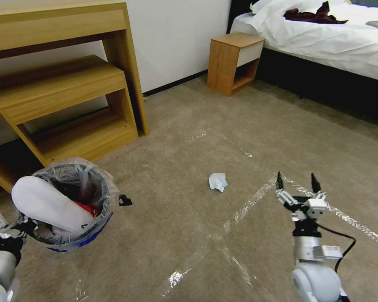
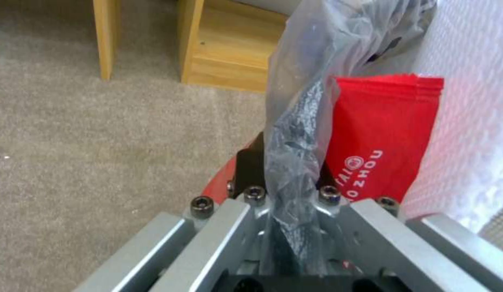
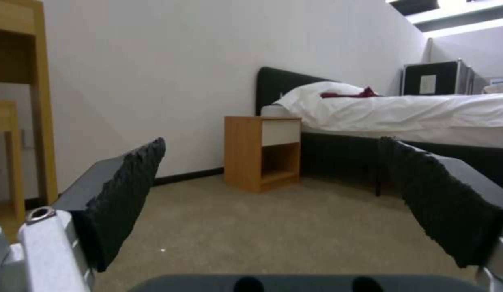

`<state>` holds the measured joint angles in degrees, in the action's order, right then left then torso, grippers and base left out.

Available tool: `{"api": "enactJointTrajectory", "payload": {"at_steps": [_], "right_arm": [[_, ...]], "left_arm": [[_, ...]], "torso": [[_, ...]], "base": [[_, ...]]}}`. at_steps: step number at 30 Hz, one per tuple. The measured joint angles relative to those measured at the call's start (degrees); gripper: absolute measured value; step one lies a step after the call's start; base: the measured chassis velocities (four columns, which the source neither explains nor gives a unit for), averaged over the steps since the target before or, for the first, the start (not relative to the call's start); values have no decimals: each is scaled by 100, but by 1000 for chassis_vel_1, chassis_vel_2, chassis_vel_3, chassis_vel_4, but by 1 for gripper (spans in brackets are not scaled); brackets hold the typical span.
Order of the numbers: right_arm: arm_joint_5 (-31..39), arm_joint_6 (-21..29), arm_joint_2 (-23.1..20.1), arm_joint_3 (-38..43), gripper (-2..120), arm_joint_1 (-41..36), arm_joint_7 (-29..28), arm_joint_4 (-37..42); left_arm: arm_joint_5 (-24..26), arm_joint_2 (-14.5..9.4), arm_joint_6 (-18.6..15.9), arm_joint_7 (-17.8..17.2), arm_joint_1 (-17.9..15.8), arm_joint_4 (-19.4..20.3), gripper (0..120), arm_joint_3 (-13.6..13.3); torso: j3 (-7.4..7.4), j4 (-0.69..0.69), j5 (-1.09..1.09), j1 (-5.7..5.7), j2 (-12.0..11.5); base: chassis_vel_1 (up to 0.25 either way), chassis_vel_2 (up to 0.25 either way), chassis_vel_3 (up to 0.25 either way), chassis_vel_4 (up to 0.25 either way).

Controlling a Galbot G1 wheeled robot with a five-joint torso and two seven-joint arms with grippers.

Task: Pick up the trash bin and place the garbage on the floor into it.

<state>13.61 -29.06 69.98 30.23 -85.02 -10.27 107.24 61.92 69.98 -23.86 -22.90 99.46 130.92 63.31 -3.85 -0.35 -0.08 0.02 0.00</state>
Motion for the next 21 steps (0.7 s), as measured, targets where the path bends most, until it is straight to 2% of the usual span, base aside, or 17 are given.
{"api": "enactJointTrajectory", "payload": {"at_steps": [8, 15, 21], "right_arm": [[174, 158, -192, 18, 100, 106, 2, 271], [476, 549, -407, 178, 100, 34, -5, 715], [579, 599, -464, 181, 100, 80, -17, 835]], "left_arm": [[-14, 1, 0, 8, 21, 1, 1, -20], [-79, 45, 3, 31, -7, -8, 1, -55], [-94, 54, 12, 41, -2, -2, 1, -58]], "torso": [[0, 0, 0, 0, 0], [-1, -1, 1, 0, 0], [-1, -1, 0, 0, 0]], "base": [[-8, 6, 5, -5], [-106, 103, 105, -83], [-128, 122, 140, -134]]}}
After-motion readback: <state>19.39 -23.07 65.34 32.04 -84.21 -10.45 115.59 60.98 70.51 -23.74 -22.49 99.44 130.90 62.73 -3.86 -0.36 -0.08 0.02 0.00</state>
